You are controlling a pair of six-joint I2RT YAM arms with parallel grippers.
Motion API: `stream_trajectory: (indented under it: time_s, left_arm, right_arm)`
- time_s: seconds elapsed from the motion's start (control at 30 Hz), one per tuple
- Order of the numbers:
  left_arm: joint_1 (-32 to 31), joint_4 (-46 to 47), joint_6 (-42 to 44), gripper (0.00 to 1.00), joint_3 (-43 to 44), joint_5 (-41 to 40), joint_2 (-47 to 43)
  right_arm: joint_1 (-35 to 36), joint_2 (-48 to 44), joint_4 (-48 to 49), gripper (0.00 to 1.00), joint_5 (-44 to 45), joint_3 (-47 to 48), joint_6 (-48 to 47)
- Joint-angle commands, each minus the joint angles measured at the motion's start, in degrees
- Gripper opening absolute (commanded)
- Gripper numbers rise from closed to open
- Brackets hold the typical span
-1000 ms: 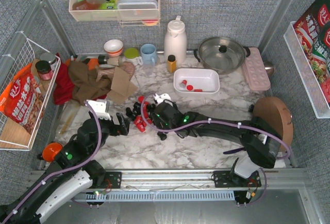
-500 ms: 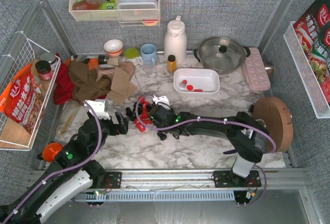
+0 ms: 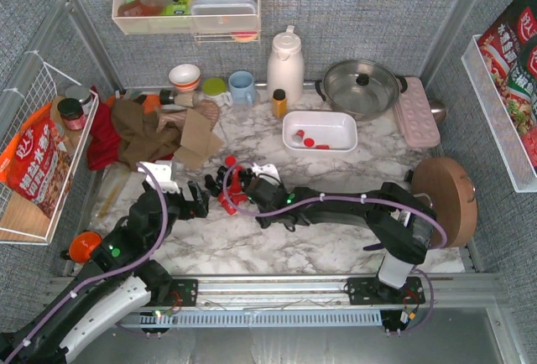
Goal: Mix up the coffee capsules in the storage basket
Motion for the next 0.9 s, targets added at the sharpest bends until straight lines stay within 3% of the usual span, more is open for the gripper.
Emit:
stream_trajectory:
  time_s: [0.0, 0.17, 0.43, 0.67, 0.87]
  left_arm:
    - [0.22, 0.63, -0.29, 0.99, 0.04, -0.68, 0.37]
    - [0.31, 0.54, -0.4, 0.99, 0.03, -0.77, 0.61]
    - [0.4, 0.54, -0.53, 0.99, -0.08, -0.86, 0.59]
    - [0.42, 0.54, -0.63, 0.99, 0.06, -0.68, 1.13]
    - [0.48, 0.52, -0.74, 0.99, -0.04, -0.85, 1.06]
  right_arm:
    - [0.12, -0.63, 1.87, 0.46, -0.04, -0.36, 0.87]
    - [0.06, -1.72, 2.08, 0.4, 0.83, -0.36, 0.16]
    - [-1.86, -6.72, 0.14, 0.38, 5.15, -1.76, -4.77]
    - [-12.77, -13.24, 4.59, 0.36, 7.6, -1.25, -14.86]
    - [-25.83, -9.09, 12.15, 0.36, -1.27, 3.31, -19.16]
